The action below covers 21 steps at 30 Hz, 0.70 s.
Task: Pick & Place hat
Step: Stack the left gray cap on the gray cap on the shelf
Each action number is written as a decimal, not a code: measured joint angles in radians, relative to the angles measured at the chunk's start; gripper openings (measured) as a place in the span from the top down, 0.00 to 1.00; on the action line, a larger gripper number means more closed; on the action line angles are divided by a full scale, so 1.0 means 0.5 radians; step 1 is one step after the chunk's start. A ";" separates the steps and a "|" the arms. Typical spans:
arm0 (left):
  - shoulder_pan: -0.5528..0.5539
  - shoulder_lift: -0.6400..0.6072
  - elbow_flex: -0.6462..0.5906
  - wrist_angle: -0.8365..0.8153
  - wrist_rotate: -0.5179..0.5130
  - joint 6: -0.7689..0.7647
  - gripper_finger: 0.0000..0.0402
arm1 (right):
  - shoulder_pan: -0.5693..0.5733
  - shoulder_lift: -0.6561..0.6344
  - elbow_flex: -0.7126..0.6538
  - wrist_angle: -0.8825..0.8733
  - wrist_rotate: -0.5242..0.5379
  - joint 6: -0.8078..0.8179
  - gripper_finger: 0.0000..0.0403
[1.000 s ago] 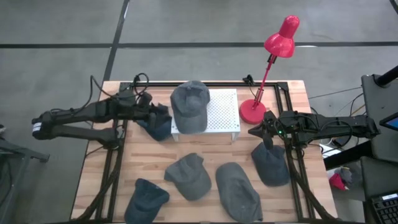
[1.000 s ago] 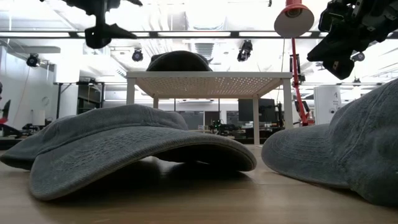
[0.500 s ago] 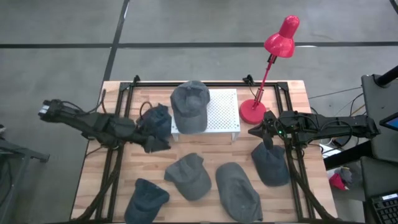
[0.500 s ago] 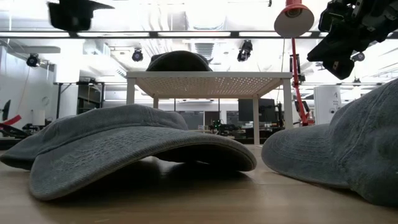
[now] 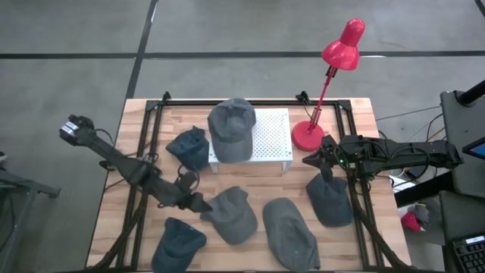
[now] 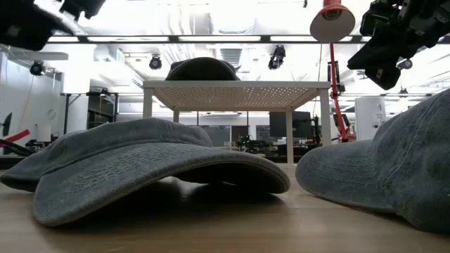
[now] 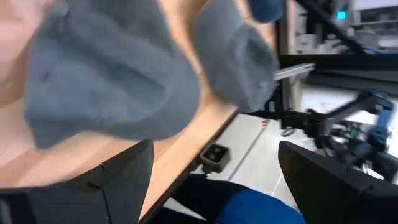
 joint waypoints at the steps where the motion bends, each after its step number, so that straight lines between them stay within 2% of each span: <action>1: -0.008 0.032 0.000 -0.001 0.000 -0.025 0.17 | -0.001 0.000 0.000 0.000 -0.001 0.000 0.93; 8: -0.016 0.180 -0.002 -0.100 0.013 -0.092 0.17 | 0.000 0.000 0.000 0.000 -0.009 -0.007 0.93; 16: -0.008 0.175 -0.002 -0.559 0.052 -0.202 0.17 | 0.000 0.000 0.000 -0.001 -0.063 -0.018 0.93; 21: 0.011 0.224 -0.003 -0.566 0.052 -0.181 0.17 | 0.000 0.000 0.000 -0.001 -0.063 -0.018 0.93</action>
